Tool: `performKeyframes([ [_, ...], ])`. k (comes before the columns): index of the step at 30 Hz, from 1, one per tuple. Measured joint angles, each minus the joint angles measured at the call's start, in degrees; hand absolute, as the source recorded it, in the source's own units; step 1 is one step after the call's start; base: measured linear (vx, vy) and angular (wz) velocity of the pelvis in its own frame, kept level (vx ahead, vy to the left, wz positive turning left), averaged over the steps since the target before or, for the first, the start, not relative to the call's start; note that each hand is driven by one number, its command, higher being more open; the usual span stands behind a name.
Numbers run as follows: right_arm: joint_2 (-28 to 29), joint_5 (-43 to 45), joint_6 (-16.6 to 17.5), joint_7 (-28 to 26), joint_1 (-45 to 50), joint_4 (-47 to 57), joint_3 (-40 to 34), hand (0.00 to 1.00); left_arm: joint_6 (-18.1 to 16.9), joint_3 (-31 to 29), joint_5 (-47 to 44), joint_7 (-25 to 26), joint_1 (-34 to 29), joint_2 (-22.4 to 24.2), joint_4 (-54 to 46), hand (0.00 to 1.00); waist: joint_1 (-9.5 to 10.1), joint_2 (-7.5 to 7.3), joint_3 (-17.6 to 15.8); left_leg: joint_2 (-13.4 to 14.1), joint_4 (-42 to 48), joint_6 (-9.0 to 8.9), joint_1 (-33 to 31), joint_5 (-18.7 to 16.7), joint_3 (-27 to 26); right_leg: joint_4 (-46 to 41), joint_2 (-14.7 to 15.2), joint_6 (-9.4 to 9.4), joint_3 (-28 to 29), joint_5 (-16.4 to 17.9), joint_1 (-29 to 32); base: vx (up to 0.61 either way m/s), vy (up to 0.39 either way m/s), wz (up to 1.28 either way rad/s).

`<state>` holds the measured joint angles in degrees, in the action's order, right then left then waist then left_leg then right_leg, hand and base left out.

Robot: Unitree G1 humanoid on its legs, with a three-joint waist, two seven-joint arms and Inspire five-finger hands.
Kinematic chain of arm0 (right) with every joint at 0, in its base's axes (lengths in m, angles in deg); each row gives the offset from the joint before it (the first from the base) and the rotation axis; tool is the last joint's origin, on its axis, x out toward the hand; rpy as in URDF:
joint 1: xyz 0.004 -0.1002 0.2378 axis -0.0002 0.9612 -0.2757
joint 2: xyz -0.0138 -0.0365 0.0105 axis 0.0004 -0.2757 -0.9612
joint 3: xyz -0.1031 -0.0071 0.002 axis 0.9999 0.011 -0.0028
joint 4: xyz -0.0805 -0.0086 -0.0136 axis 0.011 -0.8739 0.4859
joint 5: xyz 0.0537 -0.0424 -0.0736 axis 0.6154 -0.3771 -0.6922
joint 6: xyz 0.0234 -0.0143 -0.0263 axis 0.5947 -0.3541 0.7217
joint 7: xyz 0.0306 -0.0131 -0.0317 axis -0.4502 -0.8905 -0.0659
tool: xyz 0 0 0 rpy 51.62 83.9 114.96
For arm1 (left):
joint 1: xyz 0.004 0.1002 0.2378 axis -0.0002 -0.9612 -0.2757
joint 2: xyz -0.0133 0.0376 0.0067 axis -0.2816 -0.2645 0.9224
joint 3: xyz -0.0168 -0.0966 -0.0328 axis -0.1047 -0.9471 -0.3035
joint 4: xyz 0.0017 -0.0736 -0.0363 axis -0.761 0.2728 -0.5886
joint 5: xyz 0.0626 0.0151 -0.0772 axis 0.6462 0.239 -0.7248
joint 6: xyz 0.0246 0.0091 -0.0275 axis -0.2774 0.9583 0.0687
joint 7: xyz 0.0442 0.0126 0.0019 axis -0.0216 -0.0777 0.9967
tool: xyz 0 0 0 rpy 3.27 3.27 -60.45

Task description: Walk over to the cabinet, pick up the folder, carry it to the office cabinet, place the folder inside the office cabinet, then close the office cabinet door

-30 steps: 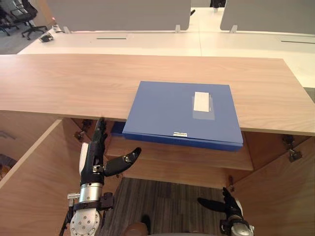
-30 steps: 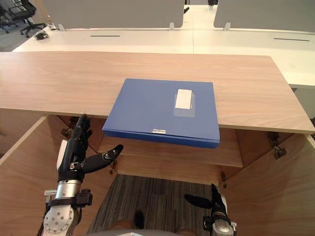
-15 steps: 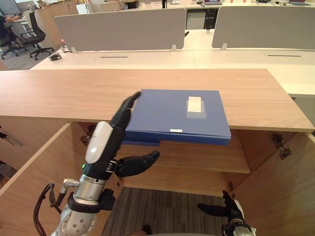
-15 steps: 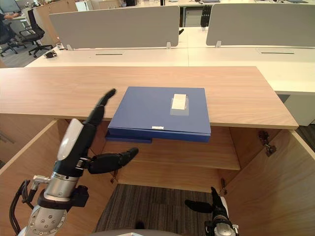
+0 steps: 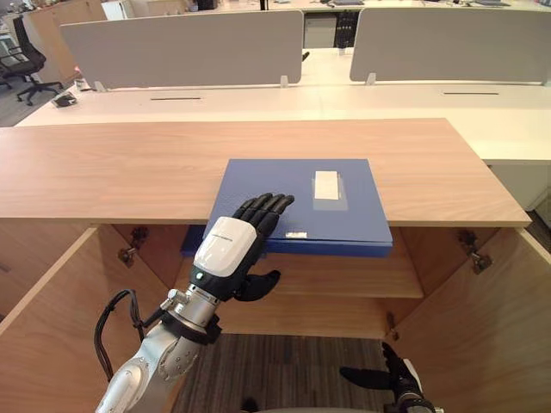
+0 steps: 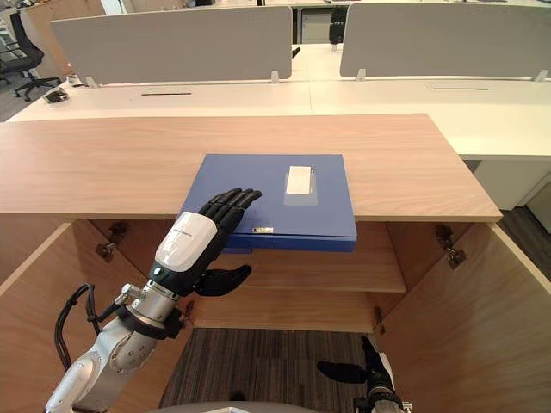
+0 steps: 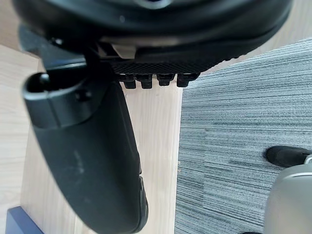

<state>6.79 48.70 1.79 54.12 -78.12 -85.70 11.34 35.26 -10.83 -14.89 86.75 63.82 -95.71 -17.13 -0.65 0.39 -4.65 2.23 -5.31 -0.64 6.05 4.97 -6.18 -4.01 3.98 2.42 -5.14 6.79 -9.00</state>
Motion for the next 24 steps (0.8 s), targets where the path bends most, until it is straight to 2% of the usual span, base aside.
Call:
performKeyframes([
  [4,0.2,0.4,0.0,-0.5,-0.1,0.0,0.2,1.00,0.7,0.0,0.0,1.1,2.0,1.1,-0.1,0.00,-0.30,-0.02,0.1,0.2,0.0,-0.01,0.1,0.0,-0.8,0.1,0.0,0.03,0.8,-0.2,0.3,-0.04,-0.006,-0.10],
  [9,0.3,0.6,0.0,-0.4,0.2,0.1,0.5,1.00,-0.8,-0.3,-1.6,2.3,3.5,2.5,-3.8,0.00,-0.43,-0.16,0.3,0.6,-0.1,-0.03,-0.1,0.0,-1.9,0.3,-0.1,0.16,1.9,-0.5,1.1,-0.02,-0.007,-0.12],
  [12,1.0,2.2,-0.1,-0.1,0.7,3.4,-0.2,1.00,-2.7,-0.1,-5.8,1.9,3.2,4.4,-7.0,0.00,-0.57,-0.19,0.5,0.5,0.0,-0.02,-0.3,-0.1,-2.3,0.8,-0.2,0.25,2.3,-1.1,1.2,0.00,-0.001,-0.08],
  [16,4.1,4.5,0.0,0.7,3.7,18.9,-2.3,1.00,-4.1,-0.3,-12.6,1.0,-0.9,8.6,-11.3,0.00,-0.97,-0.30,0.5,0.6,0.0,0.03,-0.8,-0.1,-3.2,1.2,-0.8,0.24,3.3,-1.8,2.0,-0.01,-0.013,-0.12],
  [18,6.6,7.5,0.6,1.0,5.8,29.8,-4.0,1.00,-4.6,-1.0,-17.2,0.8,-3.4,10.8,-13.6,0.00,-1.24,-0.31,0.5,0.8,0.0,0.05,-1.2,-0.2,-3.8,1.5,-1.0,0.25,3.8,-2.0,2.6,-0.01,-0.007,-0.14],
  [21,9.4,11.1,2.4,1.5,9.3,44.6,-5.9,1.00,-5.0,-3.8,-28.3,0.9,-6.8,13.8,-16.5,0.00,-1.68,-0.40,0.5,0.8,0.1,0.06,-1.4,-0.5,-4.4,1.5,-1.0,0.30,4.5,-2.0,3.1,0.01,0.000,-0.12],
  [24,10.6,15.2,3.8,1.2,12.4,58.8,-7.2,1.00,-5.0,-7.3,-44.1,0.1,-10.9,16.2,-18.9,0.00,-1.87,-0.63,0.4,0.8,0.3,-0.02,-1.4,-0.9,-5.3,1.9,-1.0,0.43,5.4,-2.1,3.4,0.04,0.006,-0.14],
])
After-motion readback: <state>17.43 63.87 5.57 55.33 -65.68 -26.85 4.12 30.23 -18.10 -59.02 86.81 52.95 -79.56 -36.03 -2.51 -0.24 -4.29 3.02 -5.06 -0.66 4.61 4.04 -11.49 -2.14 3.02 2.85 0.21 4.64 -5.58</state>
